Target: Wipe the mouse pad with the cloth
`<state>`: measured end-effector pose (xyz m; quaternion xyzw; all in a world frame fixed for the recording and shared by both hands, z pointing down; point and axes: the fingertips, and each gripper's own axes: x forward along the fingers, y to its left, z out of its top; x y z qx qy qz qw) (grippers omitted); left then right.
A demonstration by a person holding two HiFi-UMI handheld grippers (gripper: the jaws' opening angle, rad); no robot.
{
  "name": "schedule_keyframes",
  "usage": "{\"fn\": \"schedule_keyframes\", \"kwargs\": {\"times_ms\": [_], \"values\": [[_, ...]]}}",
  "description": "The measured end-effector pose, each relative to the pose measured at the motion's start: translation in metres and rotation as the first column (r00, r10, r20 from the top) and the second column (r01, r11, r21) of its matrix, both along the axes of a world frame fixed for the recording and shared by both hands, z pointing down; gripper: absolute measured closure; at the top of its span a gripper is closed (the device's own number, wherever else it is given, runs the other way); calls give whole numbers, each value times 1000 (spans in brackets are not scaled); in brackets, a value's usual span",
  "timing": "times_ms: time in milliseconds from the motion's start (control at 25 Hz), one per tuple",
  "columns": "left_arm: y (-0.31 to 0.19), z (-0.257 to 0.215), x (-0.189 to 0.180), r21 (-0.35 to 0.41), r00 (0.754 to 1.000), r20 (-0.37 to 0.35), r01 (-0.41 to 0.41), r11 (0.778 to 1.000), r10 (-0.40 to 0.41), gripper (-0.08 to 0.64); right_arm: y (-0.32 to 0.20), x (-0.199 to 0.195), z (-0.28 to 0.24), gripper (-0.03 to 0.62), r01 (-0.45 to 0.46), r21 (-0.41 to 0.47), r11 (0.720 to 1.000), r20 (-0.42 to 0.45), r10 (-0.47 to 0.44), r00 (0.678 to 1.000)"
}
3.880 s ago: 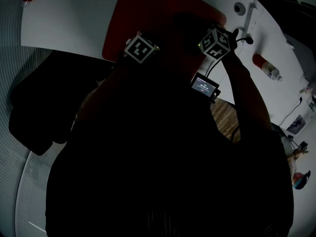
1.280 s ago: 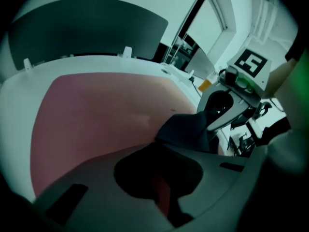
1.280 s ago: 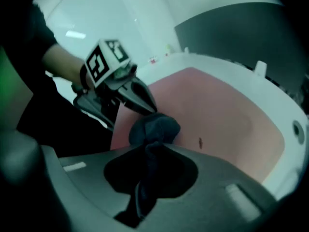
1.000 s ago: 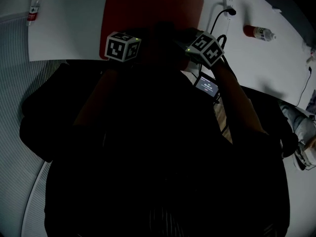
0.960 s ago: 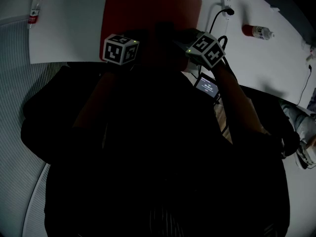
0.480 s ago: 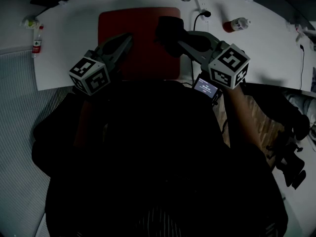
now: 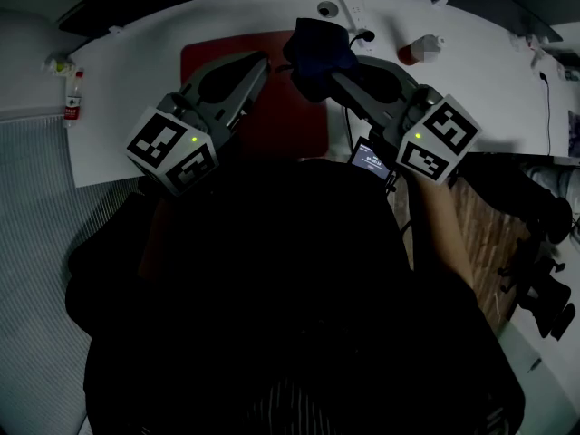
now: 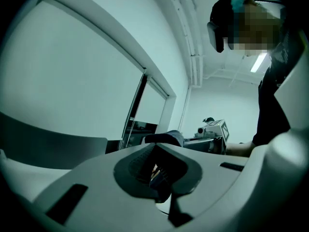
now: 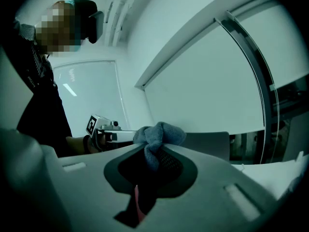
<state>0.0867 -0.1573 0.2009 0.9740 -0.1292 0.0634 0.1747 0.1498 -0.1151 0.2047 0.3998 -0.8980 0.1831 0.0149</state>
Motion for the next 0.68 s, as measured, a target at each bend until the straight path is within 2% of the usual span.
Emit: {"fn": "schedule_keyframes", "kwargs": {"times_ms": [680], "values": [[16, -15, -10, 30, 1000, -6, 15, 999, -15, 554, 8, -23, -4, 558, 41, 17, 999, -5, -41, 999]]}}
